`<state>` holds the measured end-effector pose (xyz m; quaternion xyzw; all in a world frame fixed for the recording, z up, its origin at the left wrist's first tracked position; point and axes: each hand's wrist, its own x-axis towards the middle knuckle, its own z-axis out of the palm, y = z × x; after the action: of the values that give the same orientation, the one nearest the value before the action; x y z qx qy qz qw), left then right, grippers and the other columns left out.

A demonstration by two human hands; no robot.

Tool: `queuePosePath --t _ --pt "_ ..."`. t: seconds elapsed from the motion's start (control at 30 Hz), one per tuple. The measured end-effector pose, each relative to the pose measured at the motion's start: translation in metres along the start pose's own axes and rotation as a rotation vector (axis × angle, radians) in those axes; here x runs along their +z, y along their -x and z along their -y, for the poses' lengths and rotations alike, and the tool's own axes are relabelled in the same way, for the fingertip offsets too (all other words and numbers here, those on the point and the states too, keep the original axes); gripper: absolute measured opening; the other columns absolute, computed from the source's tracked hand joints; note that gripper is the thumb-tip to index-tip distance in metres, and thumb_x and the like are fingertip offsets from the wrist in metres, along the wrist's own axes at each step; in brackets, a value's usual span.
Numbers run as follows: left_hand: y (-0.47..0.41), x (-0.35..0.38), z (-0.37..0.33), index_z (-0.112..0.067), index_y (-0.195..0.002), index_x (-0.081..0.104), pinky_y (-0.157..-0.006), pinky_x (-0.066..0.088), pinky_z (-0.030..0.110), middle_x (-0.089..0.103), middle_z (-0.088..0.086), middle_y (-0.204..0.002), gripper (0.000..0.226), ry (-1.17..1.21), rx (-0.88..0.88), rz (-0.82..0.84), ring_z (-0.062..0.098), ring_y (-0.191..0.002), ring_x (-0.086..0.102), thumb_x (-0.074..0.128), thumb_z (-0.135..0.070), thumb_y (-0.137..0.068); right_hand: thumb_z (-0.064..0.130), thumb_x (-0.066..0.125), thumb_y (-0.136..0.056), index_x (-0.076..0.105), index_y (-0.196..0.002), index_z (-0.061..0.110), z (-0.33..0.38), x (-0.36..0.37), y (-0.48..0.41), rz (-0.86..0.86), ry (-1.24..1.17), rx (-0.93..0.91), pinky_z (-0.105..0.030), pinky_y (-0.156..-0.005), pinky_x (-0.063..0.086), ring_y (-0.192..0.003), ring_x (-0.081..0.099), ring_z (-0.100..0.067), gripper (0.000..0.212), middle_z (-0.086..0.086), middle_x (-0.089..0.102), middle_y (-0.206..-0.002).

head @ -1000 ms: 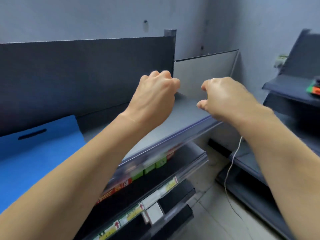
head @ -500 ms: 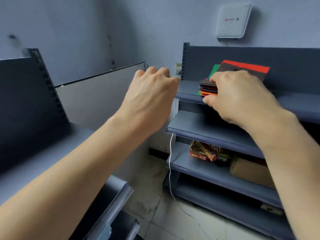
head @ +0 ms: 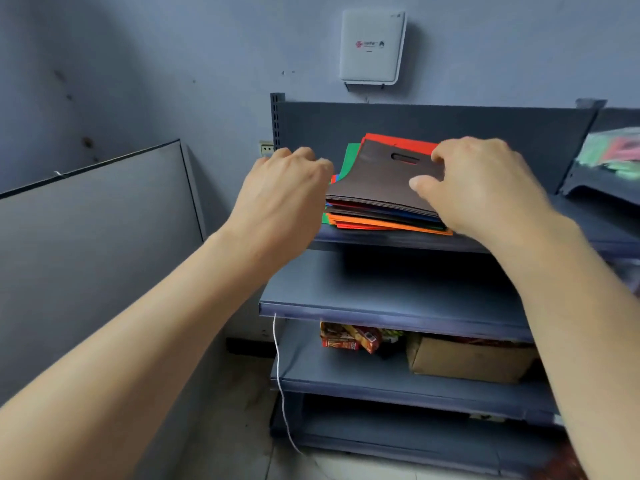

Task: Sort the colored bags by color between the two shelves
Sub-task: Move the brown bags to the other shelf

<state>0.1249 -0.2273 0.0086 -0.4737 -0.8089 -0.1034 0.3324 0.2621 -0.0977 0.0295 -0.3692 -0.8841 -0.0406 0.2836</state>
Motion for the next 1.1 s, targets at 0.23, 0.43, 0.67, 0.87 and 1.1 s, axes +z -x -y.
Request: queuePosePath --t 0.23,0.43,0.67,0.87,1.1 --pt "-0.074 0.069 0.011 -0.010 -0.115 0.059 -0.073 0.040 0.036 0.058 0.010 -0.110 0.029 0.085 0.047 0.037 0.033 -0.102 0.054 0.047 -0.006 -0.089 0.041 0.054 -0.092 0.058 -0.116 0.008 -0.015 0.045 -0.063 0.025 0.027 0.093 -0.040 -0.083 0.045 -0.109 0.053 -0.039 0.041 -0.016 0.061 -0.117" --pt "-0.128 0.132 0.002 -0.010 -0.114 0.060 -0.069 0.040 0.035 0.058 0.011 -0.107 0.027 0.125 0.039 0.125 0.034 -0.099 0.055 0.049 -0.011 -0.089 0.044 0.055 -0.091 0.058 -0.116 0.009 -0.051 0.086 -0.113 0.126 0.013 0.186 -0.034 -0.072 0.036 -0.107 0.054 -0.037 0.044 -0.016 0.061 -0.115" --pt "-0.185 0.201 -0.010 -0.006 -0.112 0.062 -0.075 0.046 0.038 0.061 0.014 -0.107 0.027 0.141 -0.083 0.264 0.037 -0.097 0.057 0.053 -0.016 -0.089 0.046 0.055 -0.090 0.055 -0.123 0.007 -0.102 0.131 -0.168 0.258 0.005 0.227 -0.037 -0.087 0.044 -0.114 0.053 -0.035 0.051 -0.014 0.057 -0.126" --pt "-0.206 0.235 -0.017 -0.005 -0.107 0.056 -0.075 0.042 0.035 0.061 0.017 -0.112 0.042 0.149 -0.181 0.451 0.038 -0.103 0.056 0.054 -0.043 -0.090 0.050 0.055 -0.089 0.057 -0.096 0.007 -0.123 0.165 -0.194 0.418 -0.022 0.254 -0.033 -0.074 0.041 -0.099 0.055 -0.033 0.044 -0.014 0.060 -0.110" --pt "-0.217 0.247 -0.014 -0.011 -0.087 0.048 -0.077 0.042 0.035 0.060 0.015 -0.108 0.044 0.237 -0.305 0.578 0.035 -0.103 0.055 0.053 -0.055 -0.087 0.056 0.053 -0.088 0.038 -0.063 0.012 -0.126 0.181 -0.200 0.497 -0.029 0.302 -0.032 -0.070 0.039 -0.083 0.048 -0.029 0.052 -0.010 0.050 -0.086"
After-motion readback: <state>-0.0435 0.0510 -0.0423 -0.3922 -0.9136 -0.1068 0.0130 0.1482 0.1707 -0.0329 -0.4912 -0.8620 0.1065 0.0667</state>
